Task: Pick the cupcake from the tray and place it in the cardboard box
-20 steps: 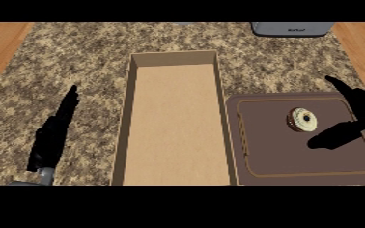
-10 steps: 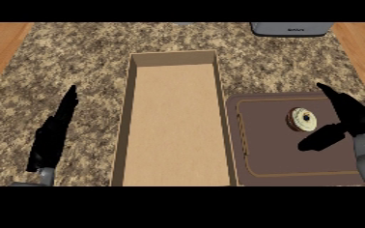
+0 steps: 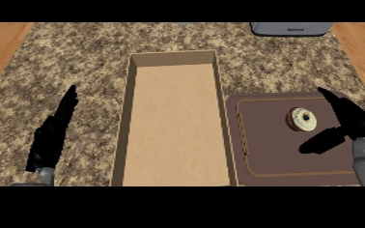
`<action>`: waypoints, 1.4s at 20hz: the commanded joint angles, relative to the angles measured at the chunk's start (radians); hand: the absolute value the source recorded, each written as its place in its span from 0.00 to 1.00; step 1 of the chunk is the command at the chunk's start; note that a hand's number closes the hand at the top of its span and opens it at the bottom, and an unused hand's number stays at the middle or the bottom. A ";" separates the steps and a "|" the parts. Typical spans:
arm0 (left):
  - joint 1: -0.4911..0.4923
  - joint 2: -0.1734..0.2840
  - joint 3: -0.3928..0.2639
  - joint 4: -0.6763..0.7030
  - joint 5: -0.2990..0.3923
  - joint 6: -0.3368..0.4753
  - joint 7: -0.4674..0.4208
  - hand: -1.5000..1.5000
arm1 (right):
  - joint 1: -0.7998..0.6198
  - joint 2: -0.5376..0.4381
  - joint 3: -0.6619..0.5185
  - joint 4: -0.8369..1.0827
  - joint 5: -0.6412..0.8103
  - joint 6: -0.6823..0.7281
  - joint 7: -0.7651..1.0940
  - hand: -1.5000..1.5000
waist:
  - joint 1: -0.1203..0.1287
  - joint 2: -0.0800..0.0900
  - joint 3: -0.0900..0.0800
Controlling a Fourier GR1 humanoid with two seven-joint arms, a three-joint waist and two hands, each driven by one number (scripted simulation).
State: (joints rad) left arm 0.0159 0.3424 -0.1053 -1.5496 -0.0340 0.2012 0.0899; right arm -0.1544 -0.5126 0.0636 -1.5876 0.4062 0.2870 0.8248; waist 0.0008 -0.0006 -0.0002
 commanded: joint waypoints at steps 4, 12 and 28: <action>0.013 -0.046 0.022 -0.067 -0.059 -0.024 0.058 0.50 | -0.055 0.087 -0.030 0.068 0.092 0.000 -0.024 0.00 | 0.002 0.000 0.000; 0.000 -0.036 0.108 -0.088 -0.059 -0.110 0.073 0.50 | 0.005 0.127 -0.069 0.080 0.160 -0.009 -0.107 0.00 | 0.001 0.000 0.000; -0.041 -0.144 0.135 -0.014 -0.141 -0.131 0.037 0.50 | -0.071 0.199 -0.116 0.203 0.225 0.047 -0.167 1.00 | 0.001 0.001 0.000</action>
State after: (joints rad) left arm 0.0015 0.2179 0.0216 -1.5609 -0.1595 0.0783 0.1039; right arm -0.1900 -0.3228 -0.0370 -1.4233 0.6160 0.3226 0.6797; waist 0.0013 -0.0004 -0.0001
